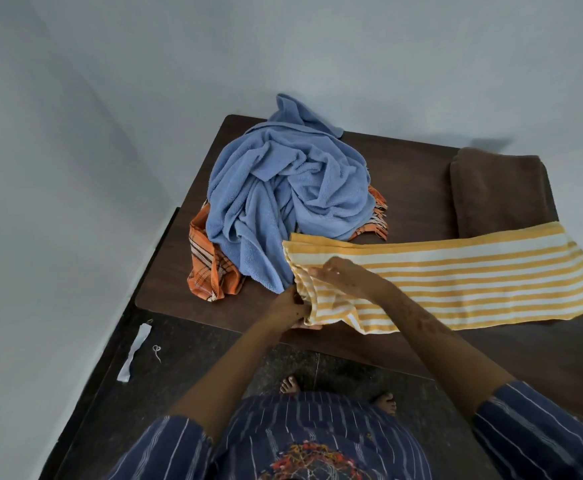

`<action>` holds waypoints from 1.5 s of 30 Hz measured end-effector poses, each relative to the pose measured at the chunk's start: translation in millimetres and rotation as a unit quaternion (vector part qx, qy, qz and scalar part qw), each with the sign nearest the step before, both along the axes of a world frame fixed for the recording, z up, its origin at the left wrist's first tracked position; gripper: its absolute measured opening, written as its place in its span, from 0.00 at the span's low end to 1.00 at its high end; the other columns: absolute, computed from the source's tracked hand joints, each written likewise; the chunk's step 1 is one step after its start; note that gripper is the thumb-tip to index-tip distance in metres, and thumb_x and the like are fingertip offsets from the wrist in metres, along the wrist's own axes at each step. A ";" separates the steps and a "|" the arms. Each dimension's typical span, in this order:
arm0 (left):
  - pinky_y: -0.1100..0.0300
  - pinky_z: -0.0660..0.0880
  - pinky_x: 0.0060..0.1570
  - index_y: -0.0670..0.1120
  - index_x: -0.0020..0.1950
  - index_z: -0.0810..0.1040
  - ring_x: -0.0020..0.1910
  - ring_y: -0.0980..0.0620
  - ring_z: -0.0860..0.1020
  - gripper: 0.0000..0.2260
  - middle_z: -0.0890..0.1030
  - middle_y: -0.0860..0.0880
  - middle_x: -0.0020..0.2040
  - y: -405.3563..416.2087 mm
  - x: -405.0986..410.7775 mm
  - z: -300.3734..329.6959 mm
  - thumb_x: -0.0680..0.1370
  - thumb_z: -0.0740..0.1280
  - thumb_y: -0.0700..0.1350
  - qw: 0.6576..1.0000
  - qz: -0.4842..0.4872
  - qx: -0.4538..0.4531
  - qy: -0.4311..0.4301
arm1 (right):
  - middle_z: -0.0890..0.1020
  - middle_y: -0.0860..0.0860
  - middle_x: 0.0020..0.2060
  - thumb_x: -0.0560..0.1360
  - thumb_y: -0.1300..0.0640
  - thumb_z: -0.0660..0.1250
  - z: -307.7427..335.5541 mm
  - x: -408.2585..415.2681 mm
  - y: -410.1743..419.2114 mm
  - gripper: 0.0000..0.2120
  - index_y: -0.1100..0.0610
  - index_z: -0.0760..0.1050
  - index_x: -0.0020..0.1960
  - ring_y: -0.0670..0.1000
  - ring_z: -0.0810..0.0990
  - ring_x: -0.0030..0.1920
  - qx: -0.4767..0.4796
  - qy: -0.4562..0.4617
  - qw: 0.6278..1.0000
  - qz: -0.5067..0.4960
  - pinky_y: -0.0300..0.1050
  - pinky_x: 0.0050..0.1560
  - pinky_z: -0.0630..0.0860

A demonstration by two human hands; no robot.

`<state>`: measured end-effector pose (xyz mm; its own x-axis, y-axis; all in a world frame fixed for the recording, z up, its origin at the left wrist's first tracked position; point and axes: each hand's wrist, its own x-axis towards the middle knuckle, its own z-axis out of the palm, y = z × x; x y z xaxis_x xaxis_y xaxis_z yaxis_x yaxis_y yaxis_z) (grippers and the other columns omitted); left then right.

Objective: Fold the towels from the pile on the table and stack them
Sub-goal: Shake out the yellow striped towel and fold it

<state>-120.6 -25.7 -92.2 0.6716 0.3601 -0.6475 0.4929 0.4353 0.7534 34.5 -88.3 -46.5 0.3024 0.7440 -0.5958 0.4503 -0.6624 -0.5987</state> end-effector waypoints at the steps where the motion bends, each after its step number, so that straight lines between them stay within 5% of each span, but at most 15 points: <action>1: 0.47 0.77 0.54 0.43 0.62 0.73 0.54 0.44 0.79 0.21 0.80 0.45 0.52 0.4 2.9 1.2 0.70 0.68 0.32 0.999 -0.016 0.044 0.021 | 0.73 0.60 0.60 0.73 0.35 0.63 -2.6 -7.8 5.5 0.33 0.62 0.69 0.63 0.60 0.72 0.63 0.015 -0.055 0.998 -0.014 0.50 0.61 0.70; 4: 0.42 0.80 0.45 0.43 0.53 0.72 0.47 0.41 0.79 0.12 0.78 0.42 0.46 -4.8 12.5 4.3 0.72 0.63 0.32 0.996 0.042 0.029 0.069 | 0.68 0.60 0.63 0.73 0.37 0.64 -9.4 -32.4 17.0 0.36 0.62 0.62 0.68 0.62 0.71 0.61 -0.005 -0.157 0.986 0.060 0.53 0.56 0.71; 7: 0.51 0.81 0.34 0.42 0.55 0.71 0.41 0.47 0.78 0.08 0.75 0.43 0.50 -5.0 6.8 3.7 0.79 0.58 0.32 0.988 0.111 -0.034 0.099 | 0.71 0.61 0.60 0.76 0.51 0.65 -13.1 -33.1 23.4 0.24 0.63 0.64 0.65 0.60 0.75 0.54 -0.047 -0.149 0.985 0.075 0.43 0.38 0.70; 10: 0.51 0.82 0.38 0.40 0.56 0.74 0.38 0.47 0.82 0.09 0.76 0.42 0.55 4.5 -10.9 -3.9 0.78 0.58 0.35 0.985 0.095 0.016 0.146 | 0.77 0.59 0.54 0.76 0.54 0.64 -11.9 -23.3 19.2 0.19 0.64 0.67 0.60 0.59 0.76 0.54 -0.036 -0.157 0.985 0.068 0.45 0.42 0.69; 12: 0.59 0.80 0.32 0.41 0.59 0.74 0.36 0.51 0.82 0.11 0.77 0.43 0.55 6.2 -17.8 -9.9 0.78 0.58 0.36 0.979 0.095 0.027 0.178 | 0.75 0.56 0.44 0.74 0.54 0.66 -9.8 -21.5 13.5 0.18 0.63 0.66 0.56 0.59 0.76 0.51 -0.015 -0.141 0.990 0.008 0.45 0.38 0.66; 14: 0.58 0.80 0.30 0.39 0.63 0.71 0.43 0.47 0.79 0.14 0.75 0.42 0.56 3.9 -18.6 -13.6 0.77 0.58 0.33 0.977 0.125 -0.029 0.173 | 0.74 0.56 0.45 0.74 0.55 0.67 -8.6 -23.7 9.8 0.19 0.63 0.64 0.58 0.61 0.77 0.53 -0.014 -0.096 0.995 -0.028 0.47 0.42 0.70; 17: 0.53 0.77 0.40 0.39 0.58 0.74 0.42 0.47 0.76 0.12 0.77 0.42 0.46 3.9 -15.1 -19.9 0.76 0.58 0.31 0.977 0.162 -0.045 0.135 | 0.73 0.56 0.54 0.74 0.47 0.68 -11.3 -33.1 4.3 0.26 0.59 0.63 0.63 0.59 0.77 0.56 -0.036 0.119 0.990 -0.062 0.53 0.50 0.78; 20: 0.49 0.78 0.51 0.42 0.50 0.79 0.44 0.45 0.80 0.08 0.82 0.43 0.44 5.9 -16.8 -20.2 0.77 0.64 0.44 0.960 0.234 -0.067 0.135 | 0.76 0.54 0.51 0.74 0.42 0.65 -17.4 -37.4 3.2 0.21 0.55 0.69 0.60 0.54 0.79 0.50 -0.025 0.181 0.980 -0.075 0.48 0.47 0.76; 23: 0.44 0.77 0.56 0.47 0.54 0.81 0.51 0.43 0.82 0.28 0.84 0.44 0.49 12.3 -13.3 -21.8 0.67 0.69 0.67 0.971 0.196 -0.085 0.110 | 0.75 0.51 0.39 0.76 0.55 0.65 -25.0 -38.8 2.2 0.05 0.56 0.70 0.47 0.54 0.75 0.41 0.065 0.145 0.981 -0.115 0.48 0.44 0.73; 25: 0.50 0.78 0.54 0.49 0.51 0.82 0.49 0.47 0.83 0.28 0.85 0.46 0.47 10.2 -6.5 -15.1 0.67 0.66 0.71 0.979 0.162 -0.095 0.076 | 0.75 0.51 0.40 0.76 0.64 0.62 -27.5 -41.6 -1.6 0.05 0.56 0.70 0.50 0.53 0.74 0.43 0.051 0.096 0.994 -0.019 0.48 0.45 0.74; 27: 0.59 0.79 0.47 0.50 0.48 0.82 0.42 0.52 0.83 0.26 0.84 0.49 0.42 7.7 1.7 -8.5 0.67 0.66 0.71 0.987 0.131 -0.060 0.074 | 0.75 0.56 0.44 0.75 0.68 0.62 -30.2 -44.0 -3.6 0.12 0.57 0.70 0.56 0.52 0.76 0.40 0.057 0.111 0.992 0.001 0.50 0.44 0.77; 30: 0.55 0.77 0.49 0.46 0.60 0.78 0.48 0.49 0.80 0.29 0.82 0.45 0.53 2.0 5.7 -7.1 0.68 0.69 0.65 0.985 0.105 0.066 0.124 | 0.74 0.56 0.42 0.72 0.72 0.66 -32.7 -34.9 -2.4 0.20 0.61 0.66 0.61 0.48 0.77 0.31 0.100 0.224 0.958 -0.148 0.43 0.31 0.76; 34: 0.56 0.71 0.49 0.45 0.61 0.76 0.52 0.47 0.77 0.16 0.79 0.44 0.57 -11.5 10.4 1.2 0.79 0.63 0.52 0.957 0.156 0.184 0.159 | 0.74 0.53 0.38 0.73 0.73 0.65 -35.6 -19.3 -5.8 0.14 0.60 0.70 0.53 0.50 0.77 0.33 0.113 0.299 0.924 -0.211 0.43 0.29 0.77; 40: 0.48 0.72 0.54 0.44 0.72 0.60 0.59 0.37 0.74 0.22 0.73 0.41 0.63 -14.5 35.0 13.1 0.79 0.60 0.45 0.919 0.067 0.308 0.238 | 0.77 0.52 0.36 0.74 0.67 0.63 -36.2 27.0 -23.8 0.06 0.60 0.73 0.49 0.52 0.76 0.35 0.146 0.137 0.942 -0.268 0.49 0.40 0.75; 45: 0.48 0.73 0.45 0.43 0.59 0.73 0.52 0.41 0.76 0.12 0.76 0.42 0.55 4.2 30.4 16.5 0.77 0.58 0.38 0.828 0.089 0.490 0.258 | 0.76 0.54 0.46 0.72 0.67 0.65 -36.9 72.2 -45.3 0.11 0.64 0.74 0.54 0.54 0.76 0.45 0.165 -0.045 0.972 -0.161 0.42 0.41 0.68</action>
